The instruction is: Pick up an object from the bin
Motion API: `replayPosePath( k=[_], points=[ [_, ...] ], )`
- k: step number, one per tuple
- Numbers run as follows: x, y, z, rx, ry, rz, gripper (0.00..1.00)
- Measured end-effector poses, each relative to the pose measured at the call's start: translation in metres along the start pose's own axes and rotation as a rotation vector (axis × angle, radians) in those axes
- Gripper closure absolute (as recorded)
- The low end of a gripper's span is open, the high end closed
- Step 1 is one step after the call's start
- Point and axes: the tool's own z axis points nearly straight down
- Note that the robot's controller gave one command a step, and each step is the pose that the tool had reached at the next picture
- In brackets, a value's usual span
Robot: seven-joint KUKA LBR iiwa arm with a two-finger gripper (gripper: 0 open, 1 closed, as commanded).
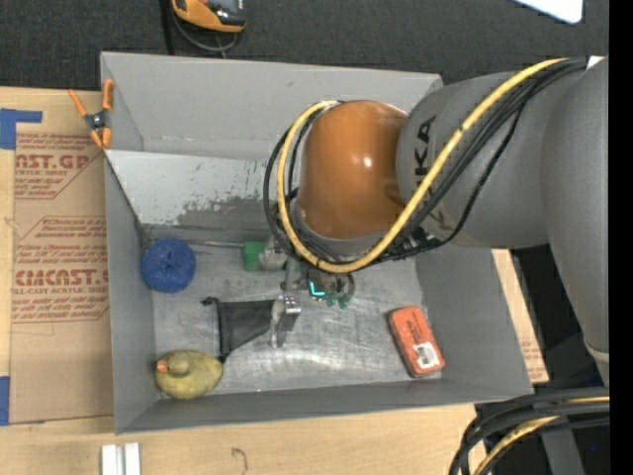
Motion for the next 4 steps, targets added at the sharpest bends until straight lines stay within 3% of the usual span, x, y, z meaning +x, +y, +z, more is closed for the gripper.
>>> replayPosePath(
  k=[1, 2, 3, 4],
  points=[
    [-0.002, 0.000, -0.003, -0.001, -0.007, 0.001, 0.00],
    [0.002, 0.005, 0.041, -0.003, -0.015, 0.018, 0.00],
    [0.005, 0.033, 0.106, -0.004, -0.011, -0.010, 1.00],
    [0.005, 0.034, 0.106, -0.004, -0.011, -0.010, 1.00]
  ],
)
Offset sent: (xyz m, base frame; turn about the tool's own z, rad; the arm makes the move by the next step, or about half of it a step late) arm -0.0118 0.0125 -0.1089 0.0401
